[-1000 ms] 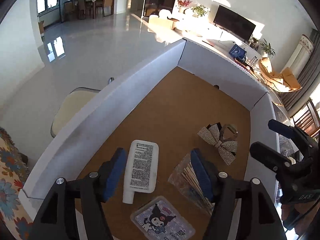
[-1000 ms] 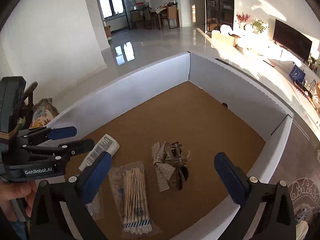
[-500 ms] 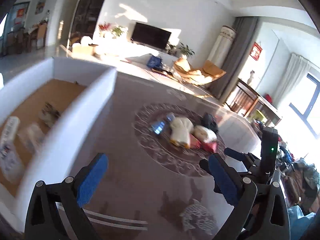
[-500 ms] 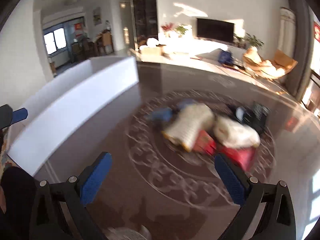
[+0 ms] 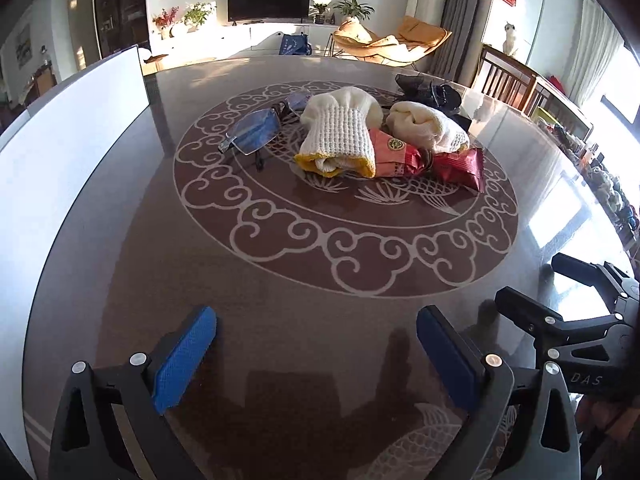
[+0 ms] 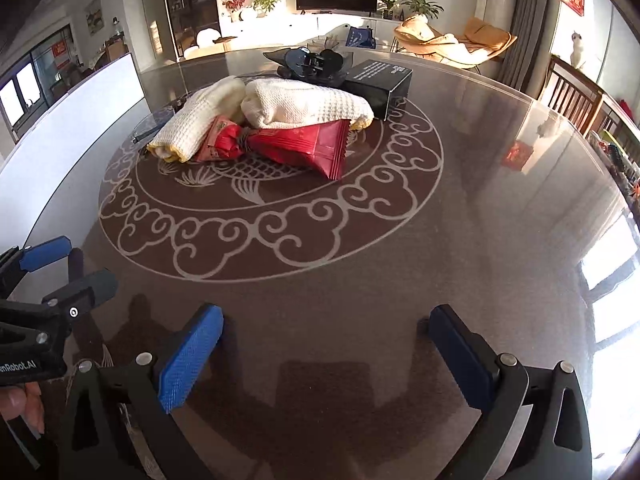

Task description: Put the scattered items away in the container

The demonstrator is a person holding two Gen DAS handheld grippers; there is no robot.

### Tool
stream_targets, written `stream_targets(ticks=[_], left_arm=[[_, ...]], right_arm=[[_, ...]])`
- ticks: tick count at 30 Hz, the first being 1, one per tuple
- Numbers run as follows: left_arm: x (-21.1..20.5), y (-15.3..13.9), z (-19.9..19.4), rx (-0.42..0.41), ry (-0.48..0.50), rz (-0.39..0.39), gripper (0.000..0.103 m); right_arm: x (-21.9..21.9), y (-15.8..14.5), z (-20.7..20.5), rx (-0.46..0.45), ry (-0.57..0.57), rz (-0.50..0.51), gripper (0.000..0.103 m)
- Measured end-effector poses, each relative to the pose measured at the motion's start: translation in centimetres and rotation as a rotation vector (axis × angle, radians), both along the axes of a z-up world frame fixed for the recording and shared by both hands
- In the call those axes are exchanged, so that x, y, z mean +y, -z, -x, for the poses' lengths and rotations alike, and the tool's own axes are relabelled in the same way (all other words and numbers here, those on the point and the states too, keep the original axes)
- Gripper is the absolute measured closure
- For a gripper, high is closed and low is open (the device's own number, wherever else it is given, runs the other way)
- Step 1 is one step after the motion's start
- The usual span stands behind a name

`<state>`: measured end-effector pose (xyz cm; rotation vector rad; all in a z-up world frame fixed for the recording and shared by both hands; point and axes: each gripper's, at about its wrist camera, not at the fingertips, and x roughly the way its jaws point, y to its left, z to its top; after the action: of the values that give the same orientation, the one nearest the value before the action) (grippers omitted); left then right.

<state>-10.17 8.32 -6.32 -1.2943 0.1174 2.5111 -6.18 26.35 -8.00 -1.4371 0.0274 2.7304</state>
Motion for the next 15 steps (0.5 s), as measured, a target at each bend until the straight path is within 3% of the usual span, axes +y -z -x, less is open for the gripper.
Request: stream_targets(ticks=[3, 15], left_arm=[[1.21, 0.30, 0.85, 0.014, 0.007, 0.072, 0.000], [1.14, 0.62, 1.12, 0.017, 0.012, 0.066, 0.000]], right_arm=[[-0.05, 0.12, 0.61, 0.019, 0.011, 0.001, 0.000], [0.02, 0.10, 0.79, 0.019, 0.018, 0.002, 0.000]])
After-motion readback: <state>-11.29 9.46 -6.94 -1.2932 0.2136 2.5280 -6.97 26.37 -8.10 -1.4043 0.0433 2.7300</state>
